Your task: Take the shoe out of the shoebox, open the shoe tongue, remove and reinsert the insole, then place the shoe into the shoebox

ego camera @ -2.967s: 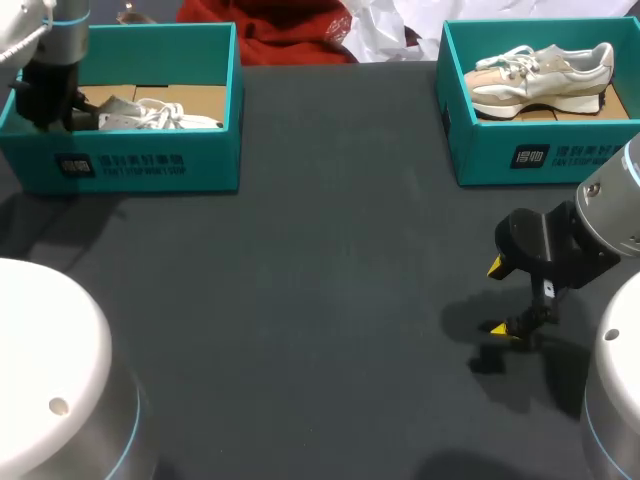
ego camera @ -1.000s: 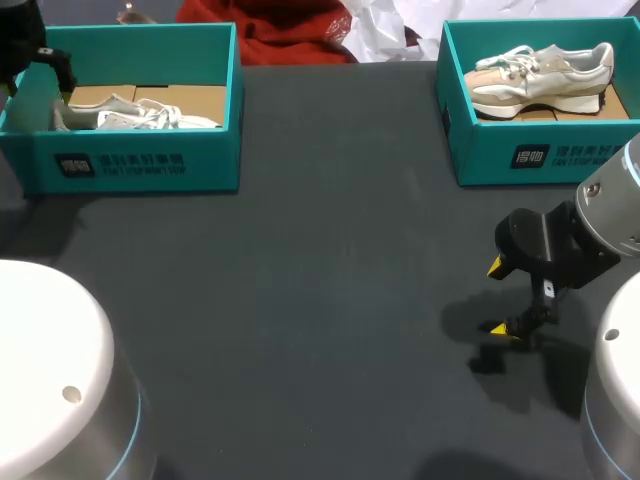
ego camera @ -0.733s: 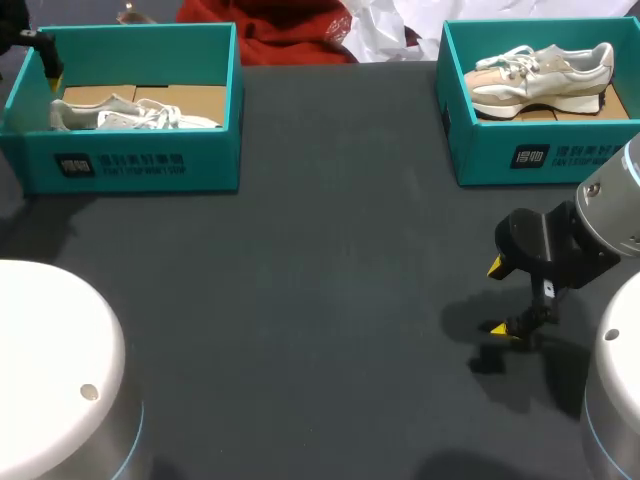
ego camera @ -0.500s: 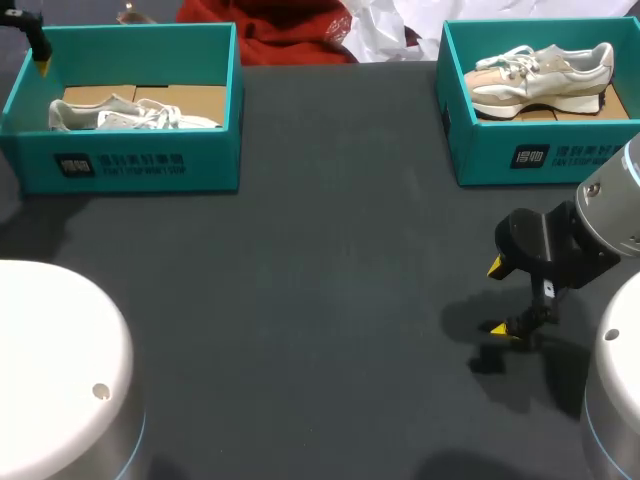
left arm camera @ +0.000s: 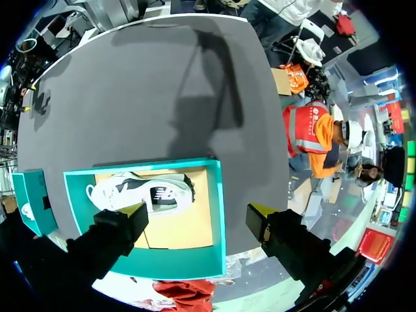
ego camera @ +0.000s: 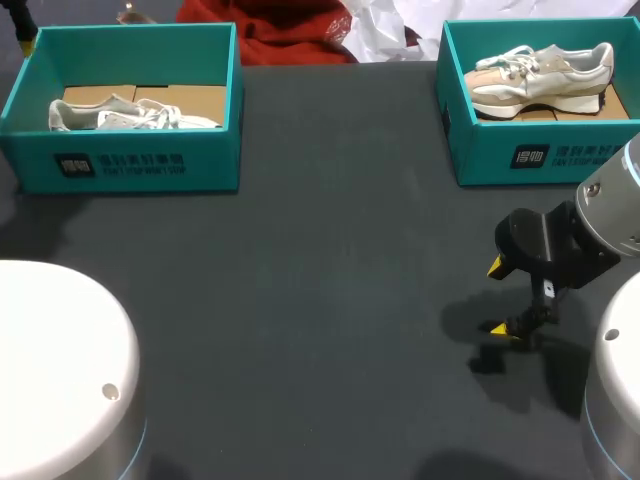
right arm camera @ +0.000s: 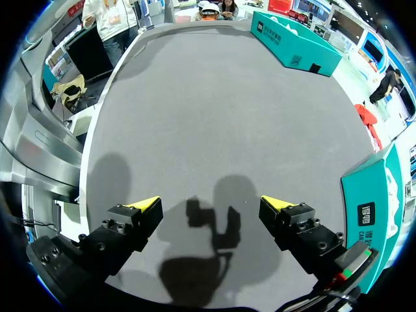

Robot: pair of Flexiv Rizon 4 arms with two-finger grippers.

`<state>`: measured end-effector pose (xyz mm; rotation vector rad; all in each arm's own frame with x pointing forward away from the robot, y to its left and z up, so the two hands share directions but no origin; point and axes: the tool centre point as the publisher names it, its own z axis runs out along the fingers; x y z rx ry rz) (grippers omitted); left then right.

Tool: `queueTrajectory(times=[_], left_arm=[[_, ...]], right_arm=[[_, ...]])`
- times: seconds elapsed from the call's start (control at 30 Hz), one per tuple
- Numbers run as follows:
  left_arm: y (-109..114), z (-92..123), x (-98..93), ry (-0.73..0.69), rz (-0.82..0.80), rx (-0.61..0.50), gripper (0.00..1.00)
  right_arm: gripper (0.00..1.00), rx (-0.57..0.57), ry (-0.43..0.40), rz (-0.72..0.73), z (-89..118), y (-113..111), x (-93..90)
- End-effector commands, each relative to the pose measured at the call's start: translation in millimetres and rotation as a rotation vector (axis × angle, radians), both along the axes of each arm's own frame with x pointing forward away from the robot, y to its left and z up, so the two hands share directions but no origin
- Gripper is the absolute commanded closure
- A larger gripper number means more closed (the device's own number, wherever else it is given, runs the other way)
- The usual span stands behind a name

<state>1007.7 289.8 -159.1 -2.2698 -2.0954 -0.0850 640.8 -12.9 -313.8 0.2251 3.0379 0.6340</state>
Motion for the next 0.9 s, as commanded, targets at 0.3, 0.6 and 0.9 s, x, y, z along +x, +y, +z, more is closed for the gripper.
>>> queueTrajectory(times=[0.3,0.6,0.9], left_arm=[[1.7,0.7,0.7,0.001,-0.002,-0.002,0.00],[1.7,0.7,0.7,0.001,-0.002,-0.002,0.00],[1.7,0.7,0.7,0.001,-0.002,-0.002,0.00]], right_arm=[[0.00,-0.032,0.078,-0.089,36.6,-20.6,36.4],[0.00,-0.079,0.131,-0.304,78.0,-49.7,89.3],[0.00,-0.123,0.111,-0.290,97.5,-65.2,114.9]])
